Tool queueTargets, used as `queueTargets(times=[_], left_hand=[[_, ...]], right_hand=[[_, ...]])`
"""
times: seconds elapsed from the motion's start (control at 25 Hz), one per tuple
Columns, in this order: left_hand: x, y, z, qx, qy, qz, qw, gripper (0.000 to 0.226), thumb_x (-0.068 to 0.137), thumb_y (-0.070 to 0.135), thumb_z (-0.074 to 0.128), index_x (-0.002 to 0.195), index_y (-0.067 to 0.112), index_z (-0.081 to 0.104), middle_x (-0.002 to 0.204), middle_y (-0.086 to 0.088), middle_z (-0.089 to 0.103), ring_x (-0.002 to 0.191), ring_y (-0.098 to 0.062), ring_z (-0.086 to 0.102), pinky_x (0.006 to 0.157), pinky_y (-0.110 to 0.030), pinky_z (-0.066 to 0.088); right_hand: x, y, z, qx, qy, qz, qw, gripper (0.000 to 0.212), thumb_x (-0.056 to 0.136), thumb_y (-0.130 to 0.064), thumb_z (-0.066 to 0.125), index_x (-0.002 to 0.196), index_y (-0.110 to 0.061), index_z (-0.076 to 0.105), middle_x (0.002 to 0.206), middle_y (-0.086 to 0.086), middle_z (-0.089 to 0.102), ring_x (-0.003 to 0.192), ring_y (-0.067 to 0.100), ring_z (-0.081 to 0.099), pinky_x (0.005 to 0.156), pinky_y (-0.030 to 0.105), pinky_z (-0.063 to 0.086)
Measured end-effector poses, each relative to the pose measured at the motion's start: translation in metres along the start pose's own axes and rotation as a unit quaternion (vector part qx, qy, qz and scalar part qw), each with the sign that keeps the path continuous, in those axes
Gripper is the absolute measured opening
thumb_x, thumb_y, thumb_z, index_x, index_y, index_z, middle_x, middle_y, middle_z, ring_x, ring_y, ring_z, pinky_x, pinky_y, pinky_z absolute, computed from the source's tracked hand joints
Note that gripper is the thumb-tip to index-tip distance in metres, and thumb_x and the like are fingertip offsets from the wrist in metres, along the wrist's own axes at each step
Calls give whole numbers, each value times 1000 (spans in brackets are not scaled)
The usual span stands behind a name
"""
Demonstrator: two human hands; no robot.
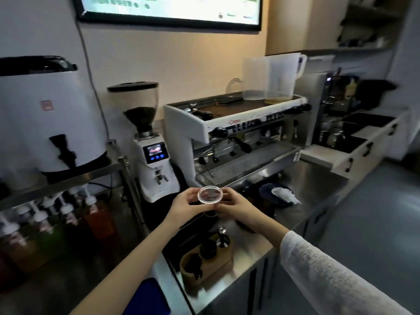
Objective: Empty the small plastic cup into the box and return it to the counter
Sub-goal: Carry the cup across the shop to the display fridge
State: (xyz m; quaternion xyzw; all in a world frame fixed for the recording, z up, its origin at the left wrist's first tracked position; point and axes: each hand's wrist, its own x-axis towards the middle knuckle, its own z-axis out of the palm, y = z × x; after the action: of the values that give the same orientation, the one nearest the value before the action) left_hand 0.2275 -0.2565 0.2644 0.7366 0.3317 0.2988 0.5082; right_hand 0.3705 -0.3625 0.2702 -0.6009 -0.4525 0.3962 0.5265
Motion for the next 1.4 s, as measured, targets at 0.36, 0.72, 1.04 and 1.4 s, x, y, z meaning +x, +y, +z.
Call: queueTargets(times=[0.36, 0.72, 1.04, 1.4], left_hand=[[57, 64, 204, -63, -113, 13, 992, 50, 71, -2, 83, 117, 5, 64, 102, -5, 75, 77, 1, 74, 69, -11, 55], [105, 123, 411, -92, -207, 28, 974, 51, 73, 3, 83, 119, 2, 63, 112, -14, 75, 99, -21, 73, 79, -24, 58], [151, 153, 547, -79, -318, 40, 944, 49, 78, 15, 82, 123, 12, 63, 116, -6, 74, 105, -18, 71, 84, -28, 59], [257, 169, 688, -74, -382, 50, 920, 39, 84, 28, 76, 121, 18, 67, 116, -5, 75, 110, -19, 70, 94, -41, 58]], right_hand=[[-51, 23, -207, -5, 94, 16, 995, 45, 88, -6, 64, 130, -7, 49, 120, 11, 60, 108, 18, 61, 94, 42, 55], [-112, 46, -410, -46, 176, 30, 983, 36, 90, -5, 60, 124, -12, 49, 122, 13, 60, 109, 21, 61, 87, 35, 56], [-145, 74, -531, -36, 272, 68, 959, 42, 90, -6, 59, 130, -8, 49, 127, 12, 58, 117, 25, 60, 91, 36, 57], [-112, 108, -673, -28, 356, 90, 930, 38, 89, -22, 65, 124, -11, 56, 124, 8, 63, 115, 19, 63, 93, 38, 57]])
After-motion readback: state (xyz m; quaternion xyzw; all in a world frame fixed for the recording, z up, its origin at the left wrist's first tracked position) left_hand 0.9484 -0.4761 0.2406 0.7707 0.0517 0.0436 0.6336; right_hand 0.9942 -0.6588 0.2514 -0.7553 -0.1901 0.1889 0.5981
